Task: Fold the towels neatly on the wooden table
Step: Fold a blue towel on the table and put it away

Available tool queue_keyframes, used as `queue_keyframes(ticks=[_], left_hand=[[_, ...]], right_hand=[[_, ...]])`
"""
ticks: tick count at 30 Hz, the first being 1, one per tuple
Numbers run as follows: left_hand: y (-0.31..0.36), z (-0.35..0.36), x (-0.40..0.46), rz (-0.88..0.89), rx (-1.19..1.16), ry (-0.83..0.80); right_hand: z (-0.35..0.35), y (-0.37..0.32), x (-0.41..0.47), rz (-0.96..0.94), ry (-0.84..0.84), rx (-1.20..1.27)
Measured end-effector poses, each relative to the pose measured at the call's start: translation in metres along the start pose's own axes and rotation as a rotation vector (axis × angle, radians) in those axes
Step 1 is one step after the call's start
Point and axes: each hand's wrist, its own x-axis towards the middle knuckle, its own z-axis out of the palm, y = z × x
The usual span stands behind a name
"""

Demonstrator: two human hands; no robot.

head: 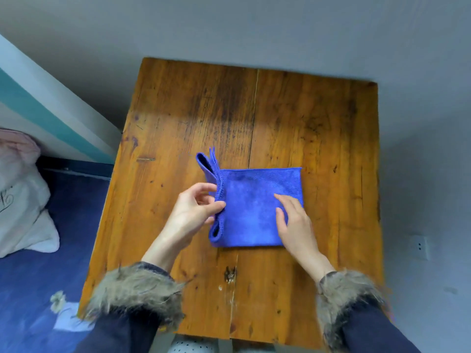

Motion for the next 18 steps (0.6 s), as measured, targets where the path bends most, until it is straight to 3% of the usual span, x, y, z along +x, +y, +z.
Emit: queue_keyframes(ticks=[8, 18], left_hand=[[-0.007, 0.116, 0.017, 0.097, 0.261, 0.081], [-0.02, 0.164, 0.026, 0.208, 0.413, 0.146]], right_hand=[[-0.027, 0.056, -0.028, 0.249, -0.028, 0.227], [-0.026, 0.062, -0.026, 0.329, -0.055, 0.341]])
